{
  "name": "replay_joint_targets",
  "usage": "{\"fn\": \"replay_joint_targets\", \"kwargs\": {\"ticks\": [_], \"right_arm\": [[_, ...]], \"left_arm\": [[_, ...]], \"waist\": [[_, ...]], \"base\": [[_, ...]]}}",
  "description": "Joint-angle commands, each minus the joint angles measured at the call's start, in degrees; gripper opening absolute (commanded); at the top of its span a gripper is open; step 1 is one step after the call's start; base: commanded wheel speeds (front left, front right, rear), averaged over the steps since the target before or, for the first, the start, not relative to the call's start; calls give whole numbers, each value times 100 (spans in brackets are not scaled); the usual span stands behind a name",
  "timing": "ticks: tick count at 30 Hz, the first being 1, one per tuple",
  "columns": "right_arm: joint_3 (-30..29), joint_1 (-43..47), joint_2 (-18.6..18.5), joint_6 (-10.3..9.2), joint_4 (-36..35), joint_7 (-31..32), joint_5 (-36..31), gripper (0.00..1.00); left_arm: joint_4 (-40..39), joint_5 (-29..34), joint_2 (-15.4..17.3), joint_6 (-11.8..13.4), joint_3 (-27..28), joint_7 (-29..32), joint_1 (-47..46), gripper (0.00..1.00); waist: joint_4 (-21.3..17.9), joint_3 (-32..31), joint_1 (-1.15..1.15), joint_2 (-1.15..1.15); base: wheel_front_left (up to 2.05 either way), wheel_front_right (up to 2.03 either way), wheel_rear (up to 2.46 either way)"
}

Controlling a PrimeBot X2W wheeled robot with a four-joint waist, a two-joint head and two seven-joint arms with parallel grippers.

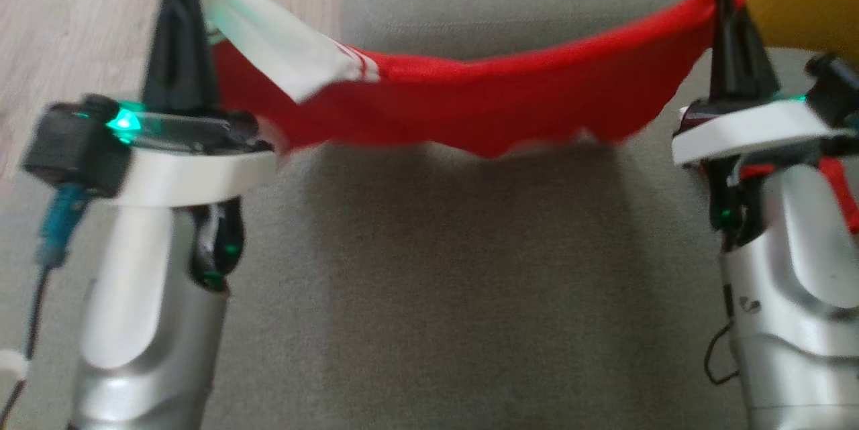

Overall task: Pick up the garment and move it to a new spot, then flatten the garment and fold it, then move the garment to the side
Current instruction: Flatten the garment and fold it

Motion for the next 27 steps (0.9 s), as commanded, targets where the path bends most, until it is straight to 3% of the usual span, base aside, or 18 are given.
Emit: {"fn": "replay_joint_targets", "kwargs": {"ticks": [1,12,17,22,27], "right_arm": [[159,-161,-32,-5,-464,135,-46,0],[5,503,-174,-5,-3326,1260,-64,0],[-123,475,-147,-5,-4035,1694,-145,0],[-278,133,-162,-5,-4130,2210,-271,0],[-292,-823,-222,-5,-3241,2399,-122,0]], "left_arm": [[-354,-7,224,75,272,76,-311,0],[-2539,144,690,453,608,912,-166,0],[-3071,62,789,548,779,1253,-429,0],[-2613,-256,826,414,738,1634,-978,0],[-890,-406,919,69,635,1591,-2044,0]], "waist": [[-72,-79,1,0],[-180,-41,1,0],[-198,130,1,0],[-130,542,1,0],[-65,1111,1,0]], "base": [[0,0,0],[0,0,0],[0,0,0],[0,0,0],[0,0,0]]}}
